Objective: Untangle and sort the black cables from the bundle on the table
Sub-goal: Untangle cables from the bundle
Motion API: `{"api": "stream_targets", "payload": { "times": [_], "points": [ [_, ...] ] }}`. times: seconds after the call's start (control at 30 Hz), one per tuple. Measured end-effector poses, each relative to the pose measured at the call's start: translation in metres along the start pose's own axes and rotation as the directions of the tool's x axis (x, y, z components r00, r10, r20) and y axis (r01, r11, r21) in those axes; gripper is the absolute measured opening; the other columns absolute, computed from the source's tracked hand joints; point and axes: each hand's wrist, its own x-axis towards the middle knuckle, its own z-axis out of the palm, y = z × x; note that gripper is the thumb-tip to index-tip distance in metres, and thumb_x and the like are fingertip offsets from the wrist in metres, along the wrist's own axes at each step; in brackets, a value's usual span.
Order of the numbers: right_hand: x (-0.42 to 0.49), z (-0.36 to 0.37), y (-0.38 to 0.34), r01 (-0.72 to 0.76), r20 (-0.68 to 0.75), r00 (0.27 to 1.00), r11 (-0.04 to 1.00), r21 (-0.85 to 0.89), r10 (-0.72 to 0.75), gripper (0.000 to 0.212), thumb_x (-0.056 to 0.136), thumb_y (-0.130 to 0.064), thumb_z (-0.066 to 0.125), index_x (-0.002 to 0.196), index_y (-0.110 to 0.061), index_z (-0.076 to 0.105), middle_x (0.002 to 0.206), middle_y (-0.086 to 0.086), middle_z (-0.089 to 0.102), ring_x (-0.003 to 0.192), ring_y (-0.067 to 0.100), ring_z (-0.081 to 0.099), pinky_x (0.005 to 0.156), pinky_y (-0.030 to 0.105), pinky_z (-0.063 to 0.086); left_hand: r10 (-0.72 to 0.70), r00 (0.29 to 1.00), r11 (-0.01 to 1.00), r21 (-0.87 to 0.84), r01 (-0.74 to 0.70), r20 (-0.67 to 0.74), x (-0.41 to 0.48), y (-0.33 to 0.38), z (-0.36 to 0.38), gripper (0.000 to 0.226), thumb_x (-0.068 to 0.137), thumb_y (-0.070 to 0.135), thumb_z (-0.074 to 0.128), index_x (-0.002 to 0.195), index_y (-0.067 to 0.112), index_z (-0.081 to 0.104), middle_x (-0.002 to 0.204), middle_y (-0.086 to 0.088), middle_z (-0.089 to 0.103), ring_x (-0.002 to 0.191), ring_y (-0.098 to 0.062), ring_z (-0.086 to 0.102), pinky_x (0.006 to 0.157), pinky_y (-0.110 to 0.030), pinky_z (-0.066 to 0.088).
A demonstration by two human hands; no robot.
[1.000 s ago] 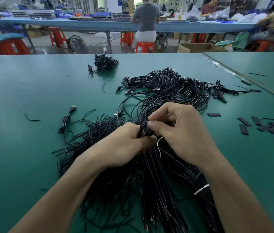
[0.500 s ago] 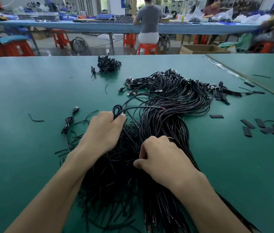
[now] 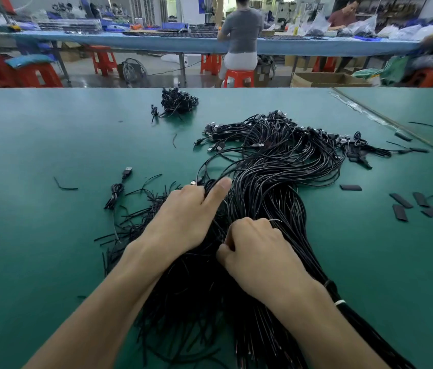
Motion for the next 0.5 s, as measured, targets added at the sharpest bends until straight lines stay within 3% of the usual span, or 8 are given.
{"api": "stream_targets", "payload": {
  "times": [0.1, 0.17, 0.27, 0.37, 0.5],
  "points": [
    [-0.003, -0.019, -0.001, 0.021, 0.028, 0.999, 0.994, 0.103, -0.024, 0.019, 0.084, -0.039, 0.057, 0.079, -0.020, 0.060, 0.083, -0.002, 0.060, 0.080, 0.024, 0.060, 0.069, 0.036, 0.052, -0.011, 1.000, 0.999, 0.032, 0.011, -0.006, 0.002, -0.003, 0.000, 0.063, 0.095, 0.065, 0.038, 0.059, 0.013, 0.034, 0.056, 0.000, 0.042, 0.052, -0.018, 0.039, 0.049, -0.033, 0.027],
    [-0.004, -0.033, 0.004, 0.005, -0.013, 1.000, 0.982, 0.188, -0.002, 0.018, 0.080, -0.040, 0.059, 0.076, -0.023, 0.064, 0.076, -0.006, 0.065, 0.070, 0.014, 0.062, 0.062, 0.030, 0.052, -0.024, 1.000, 1.000, 0.013, 0.024, -0.011, 0.002, -0.003, -0.003, 0.062, 0.095, 0.066, 0.041, 0.059, 0.015, 0.035, 0.054, 0.002, 0.042, 0.050, -0.017, 0.039, 0.048, -0.033, 0.026],
    [0.000, -0.044, 0.023, -0.066, -0.147, 0.984, 0.971, 0.231, 0.102, 0.014, 0.083, -0.035, 0.060, 0.074, -0.025, 0.063, 0.076, -0.005, 0.066, 0.073, 0.012, 0.061, 0.060, 0.029, 0.046, -0.033, 0.999, 0.997, -0.073, 0.033, 0.000, -0.003, 0.003, -0.009, 0.068, 0.084, 0.081, 0.034, 0.058, 0.019, 0.029, 0.047, 0.010, 0.036, 0.041, -0.011, 0.032, 0.050, -0.031, 0.026],
    [0.006, -0.040, 0.032, -0.068, -0.186, 0.974, 0.954, 0.291, 0.126, 0.013, 0.089, -0.027, 0.061, 0.076, -0.025, 0.061, 0.078, -0.006, 0.067, 0.073, 0.010, 0.061, 0.060, 0.024, 0.046, 0.054, 0.993, 0.987, -0.154, -0.038, 0.104, -0.014, 0.015, -0.010, 0.073, 0.069, 0.095, 0.021, 0.058, 0.023, 0.023, 0.041, 0.013, 0.030, 0.037, -0.007, 0.024, 0.050, -0.030, 0.025],
    [0.013, -0.030, 0.027, 0.047, -0.198, 0.977, 0.831, 0.554, 0.077, 0.010, 0.083, -0.022, 0.068, 0.078, -0.019, 0.059, 0.066, 0.003, 0.069, 0.062, 0.024, 0.062, 0.061, 0.041, 0.053, 0.111, 0.975, 0.986, -0.142, -0.084, 0.195, -0.020, 0.021, -0.003, 0.085, 0.055, 0.102, 0.015, 0.059, 0.020, 0.036, 0.048, 0.012, 0.033, 0.040, -0.007, 0.026, 0.048, -0.029, 0.027]
  ]
}}
